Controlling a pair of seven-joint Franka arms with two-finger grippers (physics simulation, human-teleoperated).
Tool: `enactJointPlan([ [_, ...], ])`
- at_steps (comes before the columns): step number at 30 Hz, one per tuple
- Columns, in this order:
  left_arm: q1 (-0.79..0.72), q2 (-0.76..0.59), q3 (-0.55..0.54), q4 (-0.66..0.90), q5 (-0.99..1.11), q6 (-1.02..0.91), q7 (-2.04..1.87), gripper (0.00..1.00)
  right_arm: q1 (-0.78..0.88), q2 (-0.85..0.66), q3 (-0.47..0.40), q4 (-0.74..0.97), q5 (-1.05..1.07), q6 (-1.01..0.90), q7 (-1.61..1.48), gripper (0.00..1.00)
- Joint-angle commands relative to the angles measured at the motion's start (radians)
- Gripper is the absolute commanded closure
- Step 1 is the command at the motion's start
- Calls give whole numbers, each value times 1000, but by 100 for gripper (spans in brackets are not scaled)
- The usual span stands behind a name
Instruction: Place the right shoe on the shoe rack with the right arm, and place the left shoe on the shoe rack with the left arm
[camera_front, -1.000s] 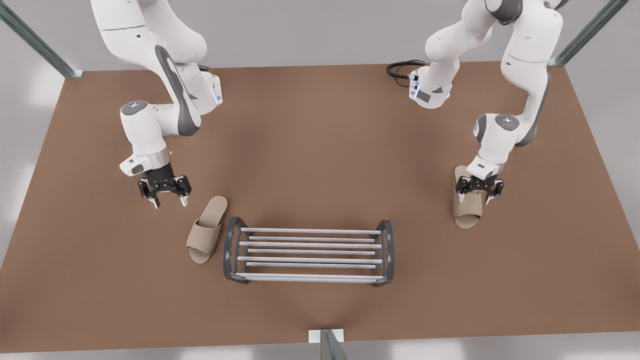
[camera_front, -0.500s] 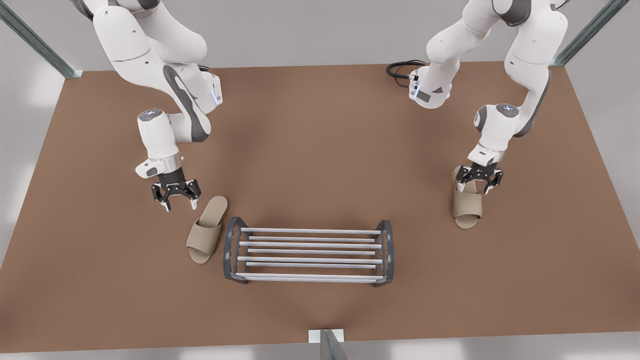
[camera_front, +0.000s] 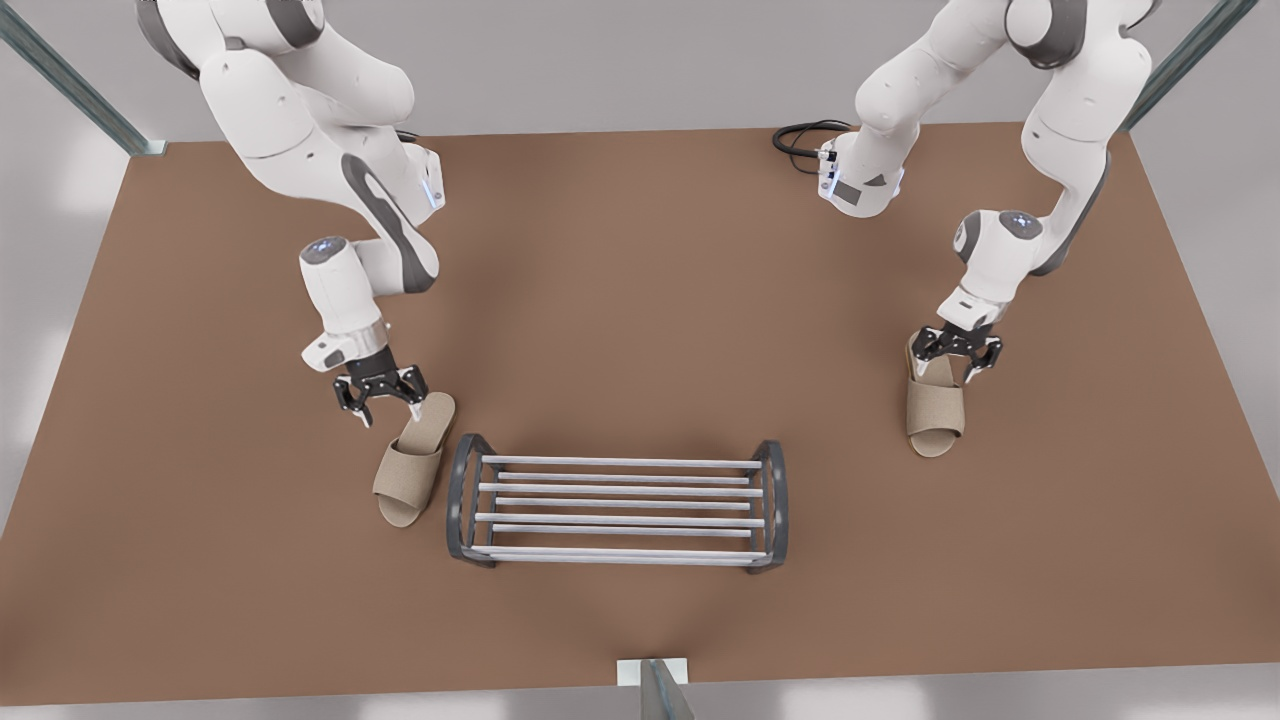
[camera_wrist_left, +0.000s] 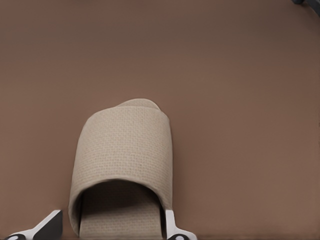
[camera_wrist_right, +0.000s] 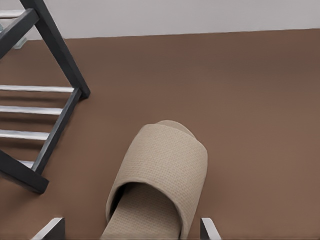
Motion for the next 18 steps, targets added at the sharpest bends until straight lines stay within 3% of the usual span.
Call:
enactJointPlan([
  [1, 5, 1, 6, 0, 11, 0, 2, 1, 0, 13, -2, 9, 1, 1, -6, 0],
  [8, 3, 26, 71, 10, 48, 0, 2, 1, -1, 70, -18, 27, 2, 1, -23, 0],
  [18, -3, 72, 77, 89, 49, 1, 2, 1, -1, 148, -54, 81, 1, 1, -66, 0],
])
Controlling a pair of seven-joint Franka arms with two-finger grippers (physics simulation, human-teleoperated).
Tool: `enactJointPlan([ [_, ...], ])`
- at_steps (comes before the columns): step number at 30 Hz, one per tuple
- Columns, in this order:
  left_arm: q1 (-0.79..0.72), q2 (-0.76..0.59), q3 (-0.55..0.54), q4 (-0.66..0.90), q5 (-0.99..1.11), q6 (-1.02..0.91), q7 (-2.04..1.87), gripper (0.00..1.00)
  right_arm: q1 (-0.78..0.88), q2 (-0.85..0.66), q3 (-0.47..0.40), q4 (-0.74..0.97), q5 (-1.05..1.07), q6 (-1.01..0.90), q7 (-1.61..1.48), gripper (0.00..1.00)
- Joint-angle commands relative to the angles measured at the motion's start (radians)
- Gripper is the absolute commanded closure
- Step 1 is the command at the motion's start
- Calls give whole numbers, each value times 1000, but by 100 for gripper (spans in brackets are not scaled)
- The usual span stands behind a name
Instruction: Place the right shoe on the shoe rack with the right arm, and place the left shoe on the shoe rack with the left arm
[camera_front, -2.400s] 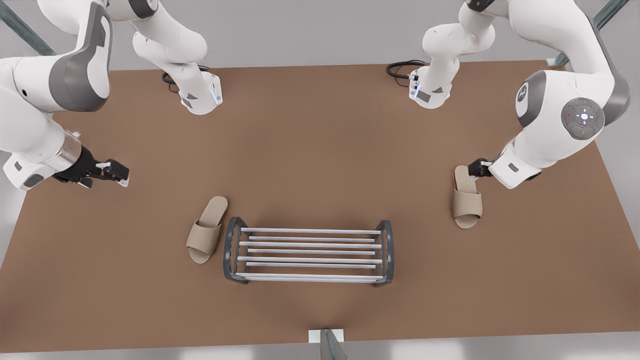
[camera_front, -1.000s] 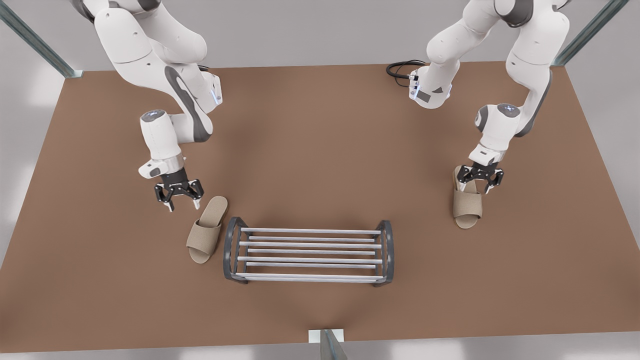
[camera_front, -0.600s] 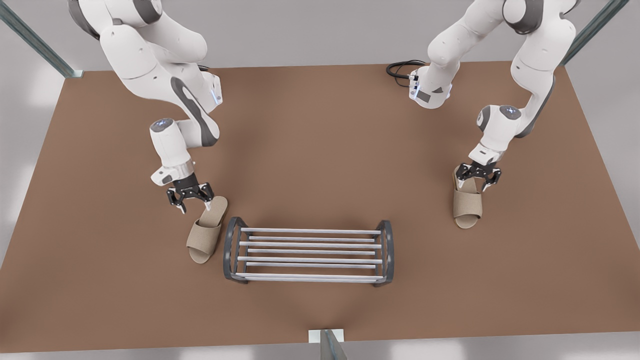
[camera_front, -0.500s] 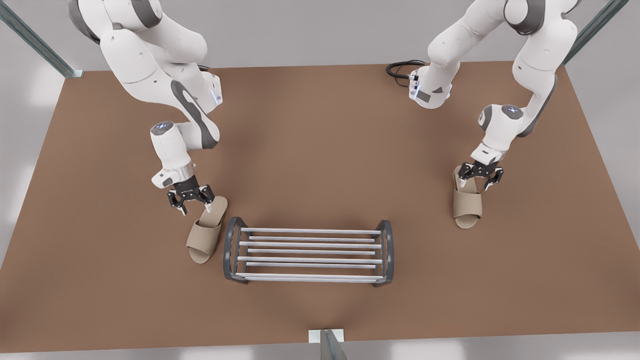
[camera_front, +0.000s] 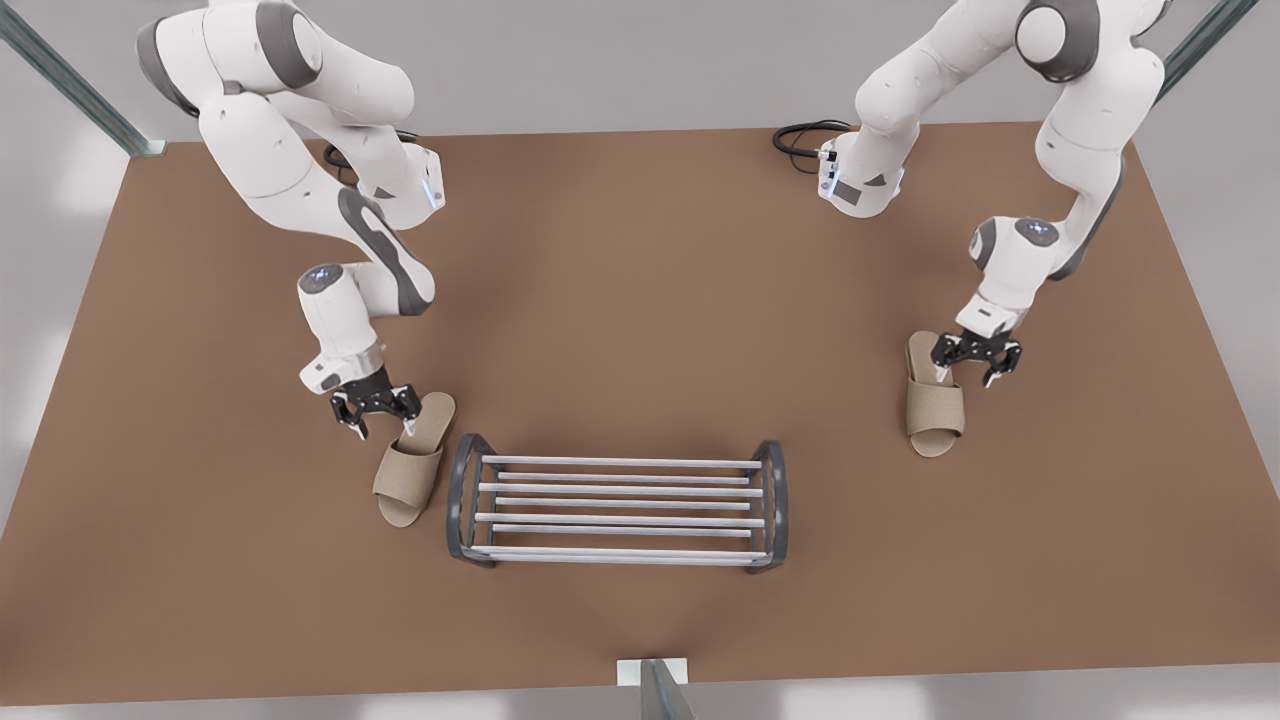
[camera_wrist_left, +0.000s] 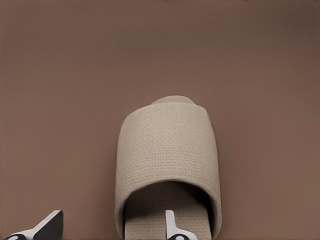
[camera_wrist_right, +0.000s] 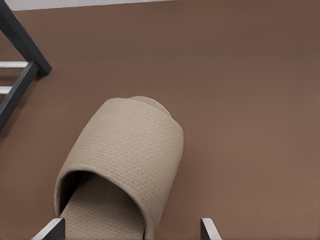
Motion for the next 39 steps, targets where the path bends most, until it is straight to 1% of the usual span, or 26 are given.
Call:
enactJointPlan([
  [1, -1, 14, 0, 19, 0, 0, 1, 1, 0, 5, -7, 4, -1, -1, -37, 0],
  [10, -5, 54, 0, 42, 2, 1, 1, 1, 0, 38, -10, 31, -1, -1, -35, 0],
  [24, -9, 72, -2, 79, 2, 1, -1, 1, 1, 81, -21, 69, -1, -1, -35, 0],
  [25, -8, 71, -2, 77, 2, 1, -1, 4, 1, 81, -21, 70, -1, -1, -35, 0],
  [26, -8, 71, -2, 79, 2, 1, -1, 12, 1, 81, -21, 70, -1, -1, -35, 0],
  [27, -8, 71, -2, 77, 2, 1, 1, 15, 1, 82, -21, 69, -1, -1, -35, 0],
  [29, -8, 71, -2, 79, 2, 1, 1, 16, 1, 82, -21, 70, -1, -1, -35, 0],
  [39, -32, 80, -3, 85, 6, 3, -1, 15, 1, 93, -21, 77, -1, 1, -35, 0],
])
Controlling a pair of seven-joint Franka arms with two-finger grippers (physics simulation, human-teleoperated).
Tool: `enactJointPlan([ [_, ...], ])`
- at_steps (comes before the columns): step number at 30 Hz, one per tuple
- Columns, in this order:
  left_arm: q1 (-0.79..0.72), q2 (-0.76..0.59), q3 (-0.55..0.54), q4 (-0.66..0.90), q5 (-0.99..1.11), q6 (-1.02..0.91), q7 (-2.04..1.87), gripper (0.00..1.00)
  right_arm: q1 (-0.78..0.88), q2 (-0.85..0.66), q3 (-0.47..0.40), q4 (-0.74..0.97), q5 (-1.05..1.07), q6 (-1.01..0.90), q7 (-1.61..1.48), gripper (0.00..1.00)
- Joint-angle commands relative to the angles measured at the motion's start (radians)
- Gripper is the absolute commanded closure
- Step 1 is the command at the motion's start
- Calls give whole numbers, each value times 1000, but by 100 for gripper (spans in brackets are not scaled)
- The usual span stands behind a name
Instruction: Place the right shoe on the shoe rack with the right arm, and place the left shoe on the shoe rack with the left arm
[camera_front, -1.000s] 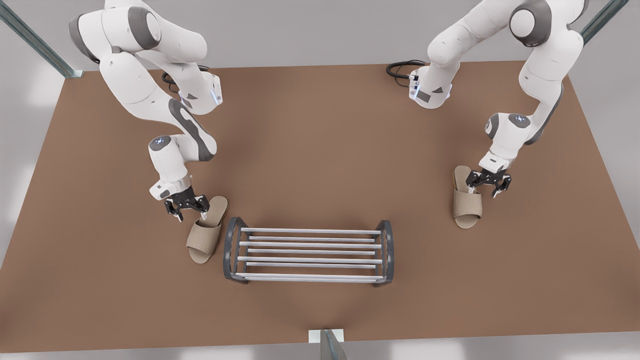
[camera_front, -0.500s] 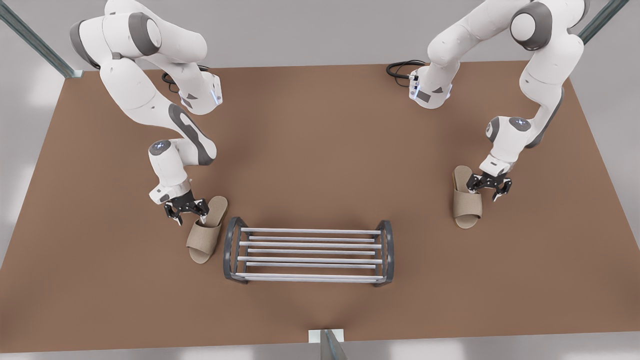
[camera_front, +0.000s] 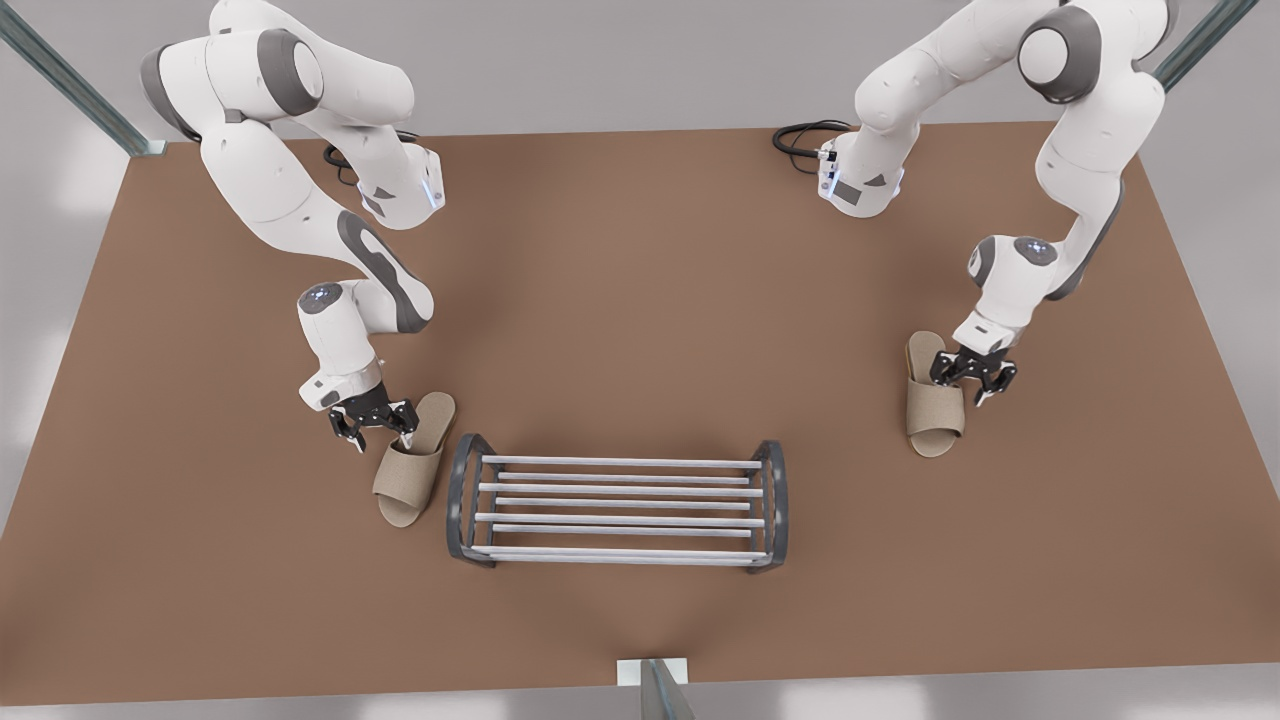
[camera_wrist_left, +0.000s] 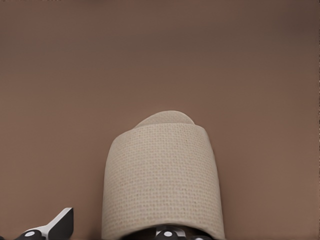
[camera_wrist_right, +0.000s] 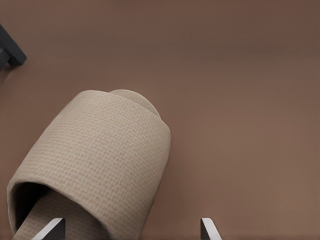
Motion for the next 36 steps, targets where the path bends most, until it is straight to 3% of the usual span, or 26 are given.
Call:
enactJointPlan([
  [1, 0, -3, 0, 0, 8, 0, 0, 23, 0, 0, 0, 0, 0, 1, -3, 0],
  [2, 1, -4, 0, 2, 15, 0, 0, 27, 0, 0, 0, 0, 0, -1, -3, 0],
  [4, 4, -9, 0, 2, 17, 0, 2, 32, 0, 4, 0, 6, 0, -1, -3, 12],
  [6, 12, -10, 2, 2, 31, 0, 2, 36, 0, 20, 0, 20, 0, -1, -3, 14],
  [11, 9, -3, 2, 3, 26, 0, 0, 58, 1, 23, -8, 26, 0, 1, -5, 14],
  [18, 15, -7, 2, 7, 25, 0, 2, 60, 0, 15, -8, 28, 0, -1, -5, 14],
  [20, 17, -12, 2, 14, 23, 0, 0, 66, 0, 15, -8, 28, 0, -1, -5, 14],
  [23, 24, -12, 2, 20, 21, 0, 2, 66, 1, 13, -6, 29, 1, -1, -5, 15],
  [25, 24, -12, 2, 23, 20, 0, 2, 73, 1, 13, -6, 37, 1, -1, -3, 17],
  [27, 24, -12, 2, 26, 15, 0, 0, 76, 1, 13, -5, 37, 1, -1, -2, 23],
  [29, 23, -18, 2, 59, 17, -4, -4, 77, 1, 13, -5, 37, 1, -1, 0, 35],
  [31, 21, -56, -10, 94, 25, -101, -26, 78, 1, 13, -5, 37, 1, -1, 0, 44],
  [36, 24, -173, -174, 175, 25, -377, -229, 78, -2, 15, -6, 37, 1, -1, 0, 67],
])
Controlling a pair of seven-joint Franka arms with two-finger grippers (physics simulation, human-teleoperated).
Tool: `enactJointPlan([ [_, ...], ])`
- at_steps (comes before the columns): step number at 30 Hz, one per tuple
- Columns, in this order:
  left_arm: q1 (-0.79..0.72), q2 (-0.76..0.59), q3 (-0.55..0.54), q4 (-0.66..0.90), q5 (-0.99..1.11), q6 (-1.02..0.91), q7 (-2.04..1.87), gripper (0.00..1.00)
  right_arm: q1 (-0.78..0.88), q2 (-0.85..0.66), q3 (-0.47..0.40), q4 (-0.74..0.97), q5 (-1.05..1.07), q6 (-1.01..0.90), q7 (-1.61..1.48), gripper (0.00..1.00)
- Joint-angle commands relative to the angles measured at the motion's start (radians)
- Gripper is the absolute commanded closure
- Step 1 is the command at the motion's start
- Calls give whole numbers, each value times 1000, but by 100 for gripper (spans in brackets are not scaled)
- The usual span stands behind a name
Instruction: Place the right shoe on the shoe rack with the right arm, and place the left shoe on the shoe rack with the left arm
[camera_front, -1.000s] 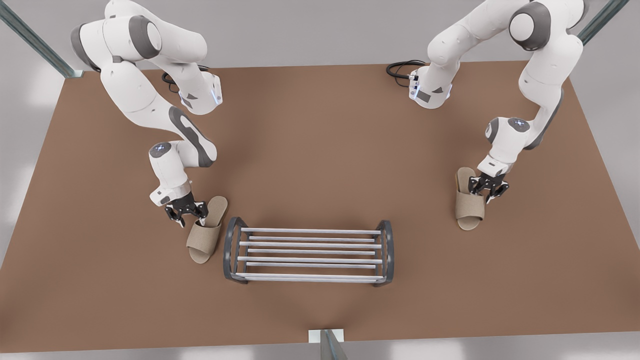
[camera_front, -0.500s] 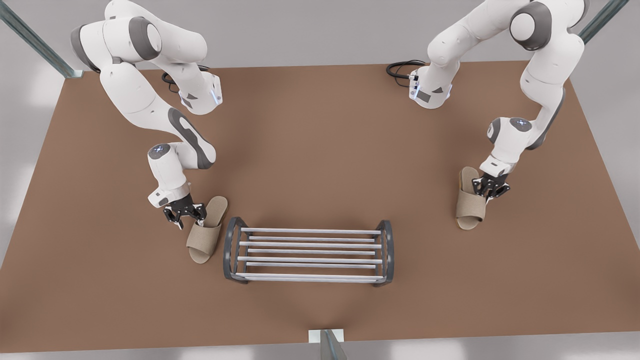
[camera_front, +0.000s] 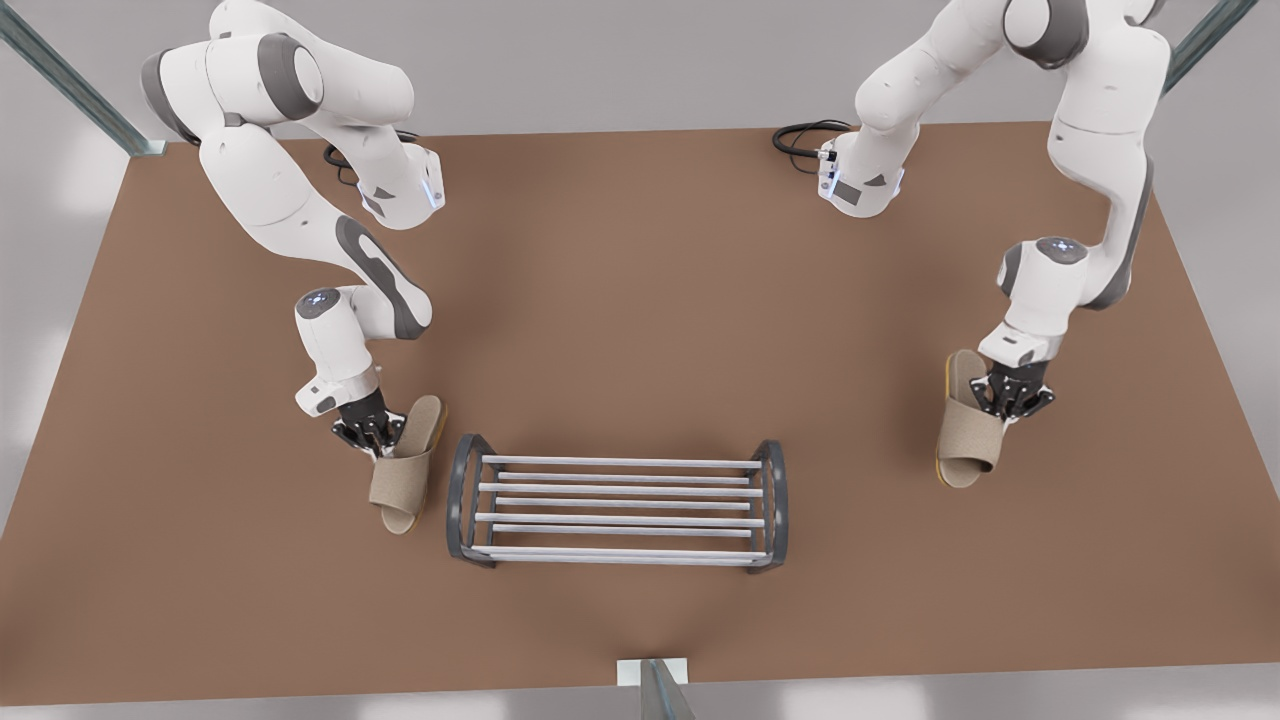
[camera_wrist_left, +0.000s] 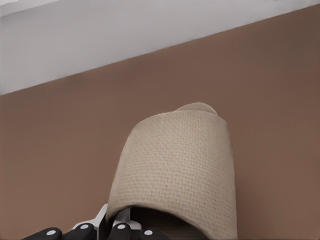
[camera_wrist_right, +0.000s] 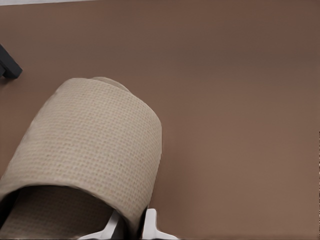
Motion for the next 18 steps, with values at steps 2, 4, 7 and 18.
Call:
enactJointPlan([
  [2, 0, -57, -126, 67, -3, -353, -306, 78, -5, -1, 0, 0, 0, -1, 2, 74],
  [4, 12, -76, -238, 150, -9, -505, -401, 78, -12, -4, 0, 0, 0, -1, 3, 76],
  [7, 23, -97, -416, 296, -118, -789, -461, 78, -17, -11, 0, 5, 0, -1, 5, 79],
  [18, -375, 88, -606, 683, -32, -1223, -1015, 79, -61, -45, 3, 22, 0, -2, 10, 79],
])
